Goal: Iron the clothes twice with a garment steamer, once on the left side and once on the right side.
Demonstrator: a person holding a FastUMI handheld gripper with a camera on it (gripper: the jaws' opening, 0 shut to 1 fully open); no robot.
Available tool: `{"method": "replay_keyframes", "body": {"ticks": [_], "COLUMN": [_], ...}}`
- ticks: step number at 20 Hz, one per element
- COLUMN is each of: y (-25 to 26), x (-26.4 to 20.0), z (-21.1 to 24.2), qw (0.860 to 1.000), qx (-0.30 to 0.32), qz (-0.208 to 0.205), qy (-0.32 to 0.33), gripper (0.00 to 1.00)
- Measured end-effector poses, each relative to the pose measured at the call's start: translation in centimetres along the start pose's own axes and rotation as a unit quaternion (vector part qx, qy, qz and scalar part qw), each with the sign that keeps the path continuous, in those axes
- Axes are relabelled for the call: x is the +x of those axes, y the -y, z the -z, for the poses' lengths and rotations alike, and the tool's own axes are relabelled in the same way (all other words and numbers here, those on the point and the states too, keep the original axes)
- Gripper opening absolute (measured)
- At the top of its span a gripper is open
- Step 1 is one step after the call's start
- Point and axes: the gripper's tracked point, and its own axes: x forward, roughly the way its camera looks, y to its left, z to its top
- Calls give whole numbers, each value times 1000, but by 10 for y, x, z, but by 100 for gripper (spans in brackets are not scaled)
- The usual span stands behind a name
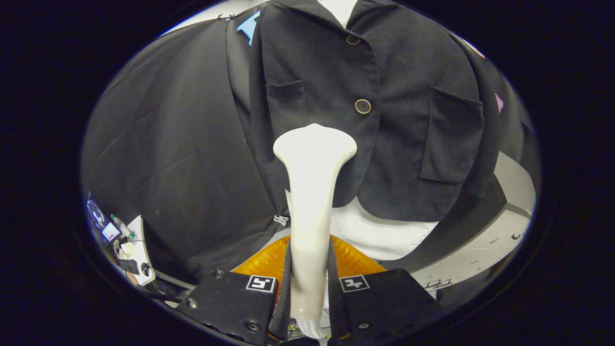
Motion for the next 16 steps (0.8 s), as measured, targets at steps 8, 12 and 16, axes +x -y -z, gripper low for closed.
{"method": "replay_keyframes", "body": {"ticks": [8,12,16], "y": [5,9,24], "x": [-6,-15,-29], "z": [3,-1,-11], "qw": [1000,999,996], "qx": [18,32,58], "qz": [5,15,34], "qy": [22,34,54], "gripper": [35,35,35]}}
